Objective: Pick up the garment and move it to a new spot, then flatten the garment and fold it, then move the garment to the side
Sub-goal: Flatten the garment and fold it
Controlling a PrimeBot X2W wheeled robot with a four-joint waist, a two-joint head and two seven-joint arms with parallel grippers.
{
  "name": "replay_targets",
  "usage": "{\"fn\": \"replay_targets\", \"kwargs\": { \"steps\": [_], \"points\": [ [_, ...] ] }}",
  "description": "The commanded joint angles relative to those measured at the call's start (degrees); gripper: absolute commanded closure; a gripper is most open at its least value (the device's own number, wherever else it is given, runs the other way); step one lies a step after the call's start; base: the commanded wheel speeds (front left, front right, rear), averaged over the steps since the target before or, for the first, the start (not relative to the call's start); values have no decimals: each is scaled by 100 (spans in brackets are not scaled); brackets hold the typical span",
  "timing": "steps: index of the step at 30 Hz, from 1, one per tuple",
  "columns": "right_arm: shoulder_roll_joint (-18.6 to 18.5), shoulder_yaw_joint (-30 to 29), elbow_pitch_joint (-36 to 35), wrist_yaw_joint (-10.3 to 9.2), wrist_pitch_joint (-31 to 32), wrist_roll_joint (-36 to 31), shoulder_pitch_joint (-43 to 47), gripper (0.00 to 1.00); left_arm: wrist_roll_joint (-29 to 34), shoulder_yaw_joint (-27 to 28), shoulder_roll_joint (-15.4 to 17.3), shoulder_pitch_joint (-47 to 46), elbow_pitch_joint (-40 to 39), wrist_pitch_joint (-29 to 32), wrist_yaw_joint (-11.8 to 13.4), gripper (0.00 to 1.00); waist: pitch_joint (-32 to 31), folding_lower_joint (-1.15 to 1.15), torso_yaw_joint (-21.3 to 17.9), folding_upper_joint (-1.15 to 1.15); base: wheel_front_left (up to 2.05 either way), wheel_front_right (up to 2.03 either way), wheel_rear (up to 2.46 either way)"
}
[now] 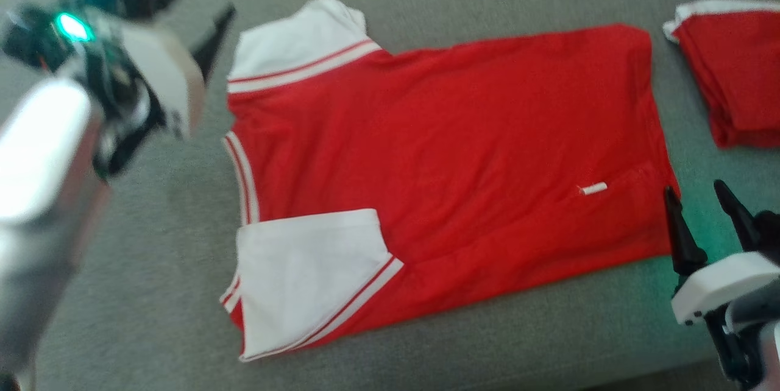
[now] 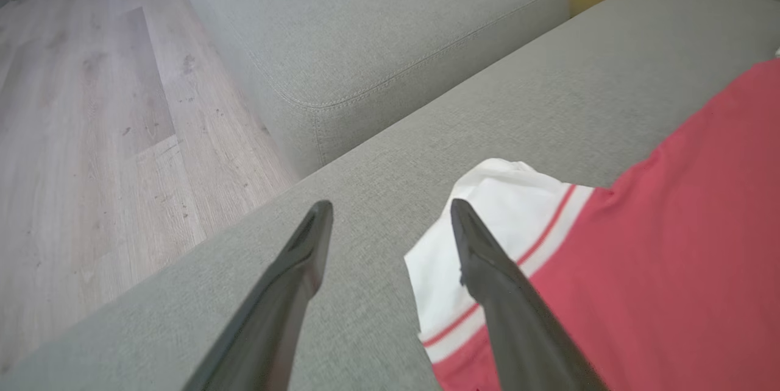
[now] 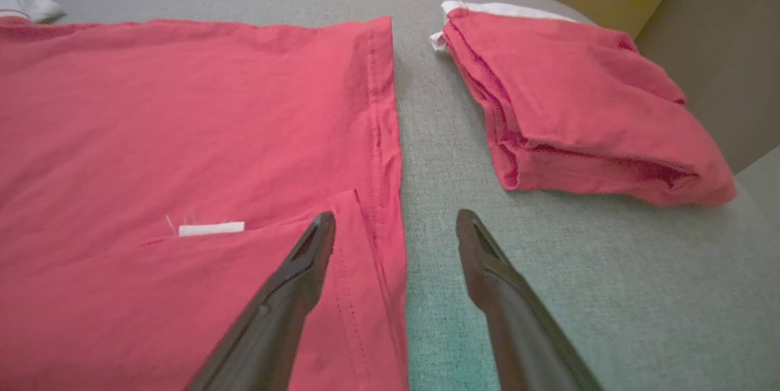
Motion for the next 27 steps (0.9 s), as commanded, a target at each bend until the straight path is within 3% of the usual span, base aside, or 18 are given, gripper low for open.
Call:
{"fn": "replay_targets", "kwargs": {
  "steps": [1, 7, 13, 27],
  "points": [
    [-156, 115, -192, 37, -14, 19, -125, 0, -63, 132, 194, -562, 100, 134, -23, 0, 437, -2, -276, 0, 0, 0, 0],
    [-125, 333, -95, 37, -104, 64, -429, 0, -189, -402, 204, -1557, 1144, 365, -33, 0, 849, -2, -520, 0, 0, 0, 0],
    [-131, 426, 41, 37, -199, 89, -624, 0, -364, -1088, 306, -1931, 1852, 398, -34, 0, 988, -2, -674, 0, 0, 0, 0],
    [-57, 270, 175, 37, -322, 42, -650, 0, -1322, -2479, 581, -2042, 1522, 137, -35, 0, 947, -2, -608, 0, 0, 0, 0]
  ]
}}
